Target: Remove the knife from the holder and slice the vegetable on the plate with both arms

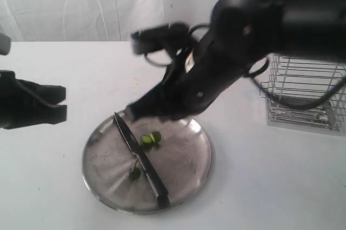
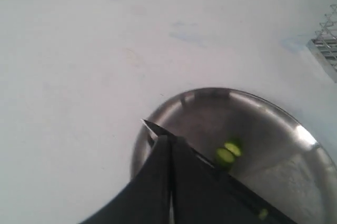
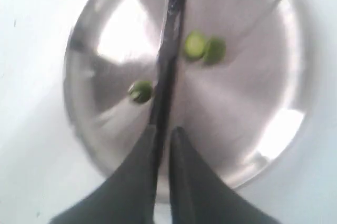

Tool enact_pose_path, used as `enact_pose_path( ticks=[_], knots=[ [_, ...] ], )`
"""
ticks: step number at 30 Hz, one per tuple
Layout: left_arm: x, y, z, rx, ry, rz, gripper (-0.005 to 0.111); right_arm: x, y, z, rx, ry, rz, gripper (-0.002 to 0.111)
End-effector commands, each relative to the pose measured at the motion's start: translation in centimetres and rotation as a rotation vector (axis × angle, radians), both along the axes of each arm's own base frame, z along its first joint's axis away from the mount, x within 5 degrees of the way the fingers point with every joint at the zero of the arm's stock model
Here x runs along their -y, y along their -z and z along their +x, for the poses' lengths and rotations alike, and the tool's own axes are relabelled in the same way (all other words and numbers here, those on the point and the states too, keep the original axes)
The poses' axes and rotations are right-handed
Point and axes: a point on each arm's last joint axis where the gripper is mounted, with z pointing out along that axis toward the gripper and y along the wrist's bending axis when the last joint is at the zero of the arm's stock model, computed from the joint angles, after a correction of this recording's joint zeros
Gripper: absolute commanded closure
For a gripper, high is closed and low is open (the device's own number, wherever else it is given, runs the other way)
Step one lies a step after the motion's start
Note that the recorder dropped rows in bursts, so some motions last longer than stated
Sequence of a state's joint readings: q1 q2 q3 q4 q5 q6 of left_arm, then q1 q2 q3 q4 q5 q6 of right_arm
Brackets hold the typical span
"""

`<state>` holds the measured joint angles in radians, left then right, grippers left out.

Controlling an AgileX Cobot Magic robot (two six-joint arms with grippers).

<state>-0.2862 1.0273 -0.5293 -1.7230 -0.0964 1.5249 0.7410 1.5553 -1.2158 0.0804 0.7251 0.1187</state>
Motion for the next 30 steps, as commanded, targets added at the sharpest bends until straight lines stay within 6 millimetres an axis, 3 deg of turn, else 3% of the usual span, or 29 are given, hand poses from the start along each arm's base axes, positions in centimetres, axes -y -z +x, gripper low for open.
enact_pose_path(
  ticks=[1, 4, 6, 8, 10, 13, 15, 18, 21, 25, 30],
  knots=[
    [-3.1, -2.2, -1.2, 0.111, -0.237, 0.188, 0.107, 7.4, -6.1, 1.7, 0.186, 0.261, 0.052, 0.108],
    [-4.4, -3.8, -2.0, 0.186, -0.277, 0.392, 0.107, 14.0, -9.2, 1.5, 0.295, 0.416, 0.012, 0.108],
    [-4.5, -4.1, -2.5, 0.209, -0.274, 0.381, 0.107, 18.0, -10.6, 0.5, 0.344, 0.506, -0.051, 0.108],
    [-4.6, -3.9, -3.1, 0.216, -0.273, 0.344, 0.107, 20.7, -11.3, -1.0, 0.383, 0.597, -0.062, 0.108],
    [-4.8, -3.3, -3.8, 0.209, -0.286, 0.313, 0.107, 22.0, -11.7, -2.4, 0.442, 0.66, -0.027, 0.108],
    [-5.3, -2.2, -5.6, 0.224, -0.295, 0.282, 0.107, 22.2, -11.6, -5.2, 0.498, 0.665, 0.026, 0.108],
    [-5.3, -3.0, -7.1, 0.302, -0.277, 0.201, 0.107, 22.2, -10.8, -7.2, 0.525, 0.661, 0.047, 0.108],
    [-4.2, -4.4, -9.9, 0.482, -0.094, 0.093, 0.107, 22.3, -9.3, -10.6, 0.655, 0.653, 0.113, 0.108],
    [-3.0, -4.6, -12.1, 0.611, 0.092, 0.041, 0.107, 22.3, -6.5, -13.3, 0.819, 0.636, 0.189, 0.108],
    [-2.6, -4.0, -13.1, 0.64, 0.161, 0.001, 0.107, 22.4, -2.3, -15.6, 0.951, 0.616, 0.249, 0.108],
    [-2.7, -3.9, -13.2, 0.641, 0.157, 0.001, 0.107, 22.5, -2.2, -18.6, 1.171, 0.607, 0.389, 0.108]
  ],
)
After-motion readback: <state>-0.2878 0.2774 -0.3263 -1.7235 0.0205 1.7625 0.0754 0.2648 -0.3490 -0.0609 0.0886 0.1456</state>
